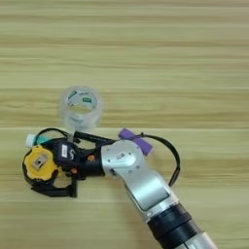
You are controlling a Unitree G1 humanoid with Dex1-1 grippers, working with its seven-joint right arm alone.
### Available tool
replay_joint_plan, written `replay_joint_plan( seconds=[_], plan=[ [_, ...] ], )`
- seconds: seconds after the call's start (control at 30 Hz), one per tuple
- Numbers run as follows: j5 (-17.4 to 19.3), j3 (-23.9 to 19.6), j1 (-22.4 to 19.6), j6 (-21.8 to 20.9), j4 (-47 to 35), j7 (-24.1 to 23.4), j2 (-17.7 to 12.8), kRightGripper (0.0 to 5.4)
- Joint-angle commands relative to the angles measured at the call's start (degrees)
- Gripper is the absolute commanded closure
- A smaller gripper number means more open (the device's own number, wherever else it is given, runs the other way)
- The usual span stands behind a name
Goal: Move the objects on the table
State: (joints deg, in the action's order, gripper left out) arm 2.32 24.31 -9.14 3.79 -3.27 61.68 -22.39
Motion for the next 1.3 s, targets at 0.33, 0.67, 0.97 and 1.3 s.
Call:
replay_joint_plan(
  seconds=[0.33,0.67,0.97,1.3],
  plan=[
    [-1.1,-0.7,-4.3,-3.8,2.1,-1.5,1.0,0.91],
    [-1.6,-0.4,-4.2,-4.3,2.8,-0.9,1.0,0.91],
    [-1.9,-0.1,-4.0,-4.7,3.4,-0.3,0.9,0.08],
    [-1.3,-0.6,-4.3,-4.4,3.4,-0.1,1.2,0.04]
  ],
)
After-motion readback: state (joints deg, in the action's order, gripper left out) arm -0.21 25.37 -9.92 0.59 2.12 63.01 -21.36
